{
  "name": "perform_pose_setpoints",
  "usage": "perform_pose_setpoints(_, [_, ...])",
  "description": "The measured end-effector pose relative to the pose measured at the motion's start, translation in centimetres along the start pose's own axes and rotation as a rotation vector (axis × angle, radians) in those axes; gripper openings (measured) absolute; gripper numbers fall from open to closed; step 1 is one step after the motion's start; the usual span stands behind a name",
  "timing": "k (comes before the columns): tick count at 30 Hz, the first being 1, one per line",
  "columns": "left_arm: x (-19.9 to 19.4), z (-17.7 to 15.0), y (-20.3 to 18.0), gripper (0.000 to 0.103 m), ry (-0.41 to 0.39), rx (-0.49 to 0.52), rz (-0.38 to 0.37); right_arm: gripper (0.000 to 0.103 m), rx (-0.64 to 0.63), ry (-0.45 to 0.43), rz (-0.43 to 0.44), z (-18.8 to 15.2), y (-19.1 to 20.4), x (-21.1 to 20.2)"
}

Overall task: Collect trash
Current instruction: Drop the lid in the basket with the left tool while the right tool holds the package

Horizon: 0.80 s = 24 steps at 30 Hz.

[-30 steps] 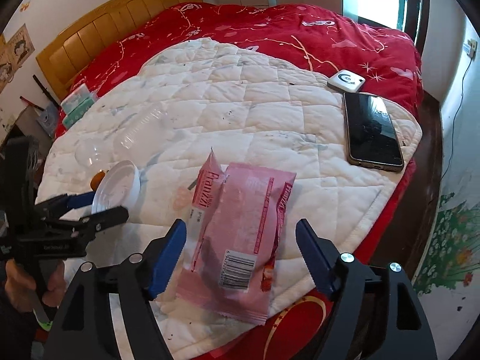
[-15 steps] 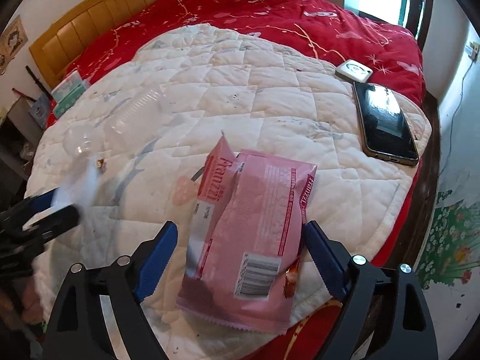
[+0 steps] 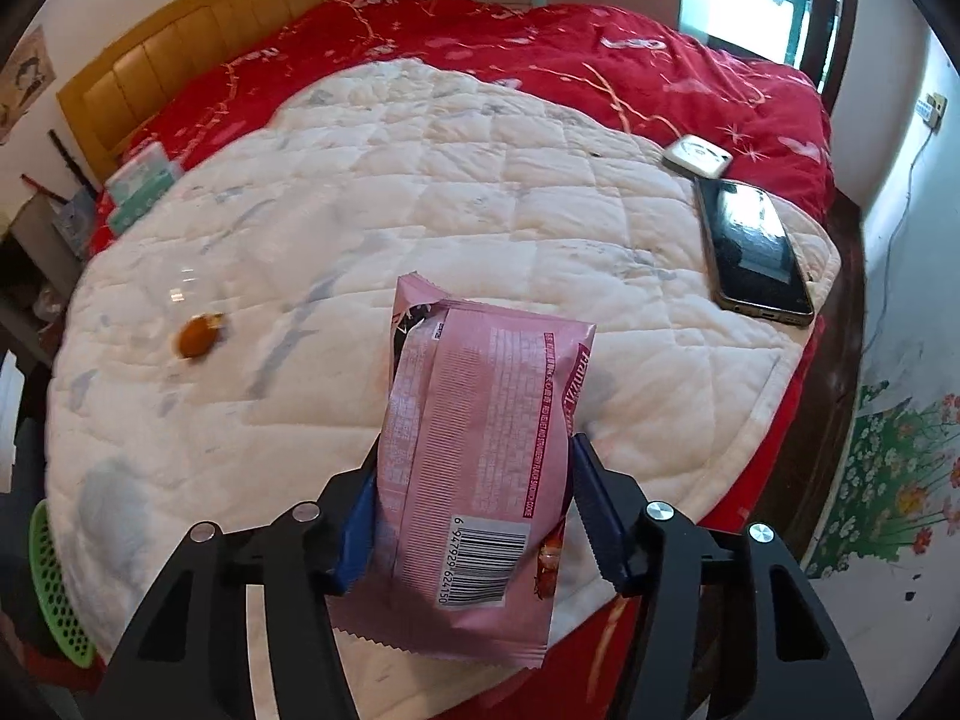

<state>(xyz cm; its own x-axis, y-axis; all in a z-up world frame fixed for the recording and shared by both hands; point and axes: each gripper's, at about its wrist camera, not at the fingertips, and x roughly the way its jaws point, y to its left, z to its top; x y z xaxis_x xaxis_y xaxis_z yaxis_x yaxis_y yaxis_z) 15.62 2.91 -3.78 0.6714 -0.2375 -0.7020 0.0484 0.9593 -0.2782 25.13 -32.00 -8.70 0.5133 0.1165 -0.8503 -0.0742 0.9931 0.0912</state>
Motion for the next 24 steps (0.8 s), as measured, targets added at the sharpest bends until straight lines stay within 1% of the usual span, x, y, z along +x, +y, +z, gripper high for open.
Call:
perform_pose_setpoints(6, [-5.7, -3.5, 6.3, 0.091, -0.045, -0.104, 0.123, 0.056, -0.043, -0.032, 0.114, -1.7, 4.5, -3.0])
perform_pose_setpoints(9, [-8.2, -6.1, 10.1, 0.091, -0.045, -0.176, 0.194, 0.056, -0.079, -0.037, 0.182, -2.7, 7.5, -4.1])
perform_pose_setpoints(14, [-11.2, -9.8, 15.1, 0.091, -0.040, -0.288, 0.280, 0.056, -0.129, -0.026, 0.308, -4.1, 12.9, -5.5])
perform_pose_setpoints(18, [-12.6, -12.3, 18.8, 0.091, -0.013, -0.370, 0.350, 0.056, -0.190, -0.014, 0.366, -5.0, 17.4, -6.0])
perform_pose_setpoints(22, [-13.2, -14.6, 21.6, 0.091, 0.017, -0.434, 0.395, 0.056, -0.237, 0.004, 0.411, -6.0, 21.0, -6.5])
perform_pose_setpoints(24, [-13.1, -15.5, 22.9, 0.091, 0.036, -0.464, 0.401, 0.056, -0.259, 0.012, 0.432, -6.3, 22.6, -6.7])
